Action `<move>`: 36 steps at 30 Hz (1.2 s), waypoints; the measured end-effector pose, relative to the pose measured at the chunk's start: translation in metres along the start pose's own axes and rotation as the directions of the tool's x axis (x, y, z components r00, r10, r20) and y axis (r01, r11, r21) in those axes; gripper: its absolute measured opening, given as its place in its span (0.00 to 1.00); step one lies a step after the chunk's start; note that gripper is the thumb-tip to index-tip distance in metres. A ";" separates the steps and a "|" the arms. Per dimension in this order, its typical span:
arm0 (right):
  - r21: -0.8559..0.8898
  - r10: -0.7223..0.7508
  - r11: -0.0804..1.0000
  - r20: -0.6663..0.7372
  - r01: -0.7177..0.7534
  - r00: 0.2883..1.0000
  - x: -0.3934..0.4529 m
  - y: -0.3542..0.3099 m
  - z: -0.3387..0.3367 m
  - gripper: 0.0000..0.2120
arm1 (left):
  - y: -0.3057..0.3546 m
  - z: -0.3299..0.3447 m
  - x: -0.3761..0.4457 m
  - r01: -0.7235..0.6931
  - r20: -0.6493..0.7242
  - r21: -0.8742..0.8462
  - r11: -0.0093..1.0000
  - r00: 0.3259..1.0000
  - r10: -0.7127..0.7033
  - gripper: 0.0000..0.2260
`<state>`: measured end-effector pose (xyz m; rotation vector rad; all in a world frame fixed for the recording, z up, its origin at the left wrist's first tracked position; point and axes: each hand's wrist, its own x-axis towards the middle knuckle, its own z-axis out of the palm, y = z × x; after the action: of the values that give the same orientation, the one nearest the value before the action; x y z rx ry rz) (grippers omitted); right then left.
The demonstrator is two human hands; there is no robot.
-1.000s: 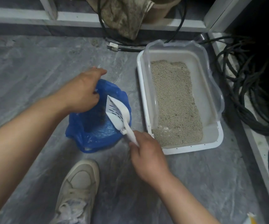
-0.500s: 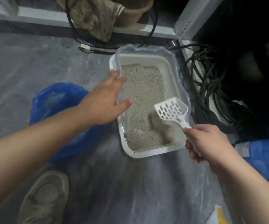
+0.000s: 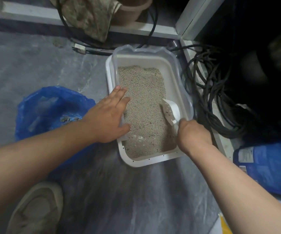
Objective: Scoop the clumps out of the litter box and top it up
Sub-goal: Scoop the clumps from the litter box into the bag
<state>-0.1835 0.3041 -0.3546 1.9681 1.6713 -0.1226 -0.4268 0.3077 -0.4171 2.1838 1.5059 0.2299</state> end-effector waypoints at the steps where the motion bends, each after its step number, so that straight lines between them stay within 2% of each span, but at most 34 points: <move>1: 0.039 0.004 0.999 0.030 -0.005 1.000 0.000 0.000 0.000 0.18 | 0.000 0.000 0.000 0.003 0.007 -0.004 1.000 1.000 -0.003 0.39; 4: 0.204 -0.013 0.979 0.071 -0.002 0.997 -0.001 0.007 -0.005 0.16 | -0.001 -0.001 0.000 -0.005 0.015 -0.008 1.000 1.000 0.005 0.39; 7: 0.232 0.013 0.972 0.096 -0.035 0.995 -0.007 0.020 -0.027 0.16 | -0.004 -0.002 -0.002 -0.001 0.025 -0.018 1.000 1.000 0.002 0.39; 9: 0.145 0.042 0.988 0.110 -0.058 0.993 -0.011 0.025 -0.043 0.17 | -0.006 -0.003 -0.004 0.005 0.028 -0.017 1.000 1.000 -0.005 0.39; 11: -0.017 0.041 0.999 0.091 -0.040 0.995 -0.014 0.021 -0.052 0.19 | -0.006 -0.004 -0.004 0.011 0.035 -0.022 1.000 0.999 -0.011 0.39; 13: -0.174 -0.020 0.984 0.086 0.035 0.996 -0.017 0.007 -0.054 0.19 | -0.005 -0.004 -0.004 0.016 0.040 -0.027 1.000 0.999 -0.015 0.39; 15: -0.201 -0.072 0.974 0.155 0.102 0.985 -0.019 -0.004 -0.047 0.19 | -0.003 -0.003 -0.003 0.017 0.043 -0.027 0.999 0.999 -0.016 0.39; 17: -0.112 -0.080 0.987 0.263 0.112 0.962 -0.017 -0.008 -0.041 0.17 | -0.003 -0.003 -0.003 0.015 0.045 -0.028 0.999 0.999 -0.014 0.39; 20: 0.155 -0.081 0.987 0.348 0.027 0.934 -0.018 -0.001 -0.042 0.07 | -0.003 -0.003 -0.002 0.010 0.046 -0.030 0.999 0.999 -0.009 0.39; 23: 0.454 -0.029 0.867 0.462 -0.208 0.886 -0.014 0.014 -0.037 0.09 | -0.003 -0.004 -0.002 0.004 0.053 -0.032 0.999 0.999 -0.002 0.39; 26: 0.537 -0.054 0.743 0.642 -0.398 0.765 -0.006 0.022 -0.021 0.11 | -0.001 -0.005 -0.001 0.003 0.063 -0.046 0.999 0.998 0.000 0.38; 28: 0.600 -0.088 0.636 0.681 -0.485 0.727 -0.006 0.017 -0.006 0.10 | 0.000 -0.005 0.000 0.008 0.070 -0.050 0.999 0.998 -0.004 0.38; 30: 0.707 -0.127 0.464 0.649 -0.533 0.750 -0.012 0.008 0.008 0.06 | 0.001 -0.005 0.000 0.008 0.069 -0.053 0.999 0.998 -0.005 0.38; 32: 0.793 -0.163 0.316 0.586 -0.521 0.794 -0.020 -0.004 0.018 0.05 | 0.001 -0.005 0.001 0.011 0.077 -0.055 0.998 0.997 -0.007 0.38; 34: 0.843 -0.161 0.268 0.517 -0.467 0.841 -0.025 -0.010 0.026 0.07 | 0.002 -0.005 0.001 0.014 0.085 -0.058 0.998 0.996 -0.009 0.38; 36: 0.873 -0.129 0.275 0.448 -0.402 0.885 -0.026 -0.013 0.030 0.12 | 0.001 -0.005 0.001 0.017 0.080 -0.060 0.998 0.997 -0.012 0.38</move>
<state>-0.1935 0.2683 -0.3736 2.5558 1.0712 -1.8045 -0.4270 0.3095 -0.4124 2.1087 1.4517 0.1801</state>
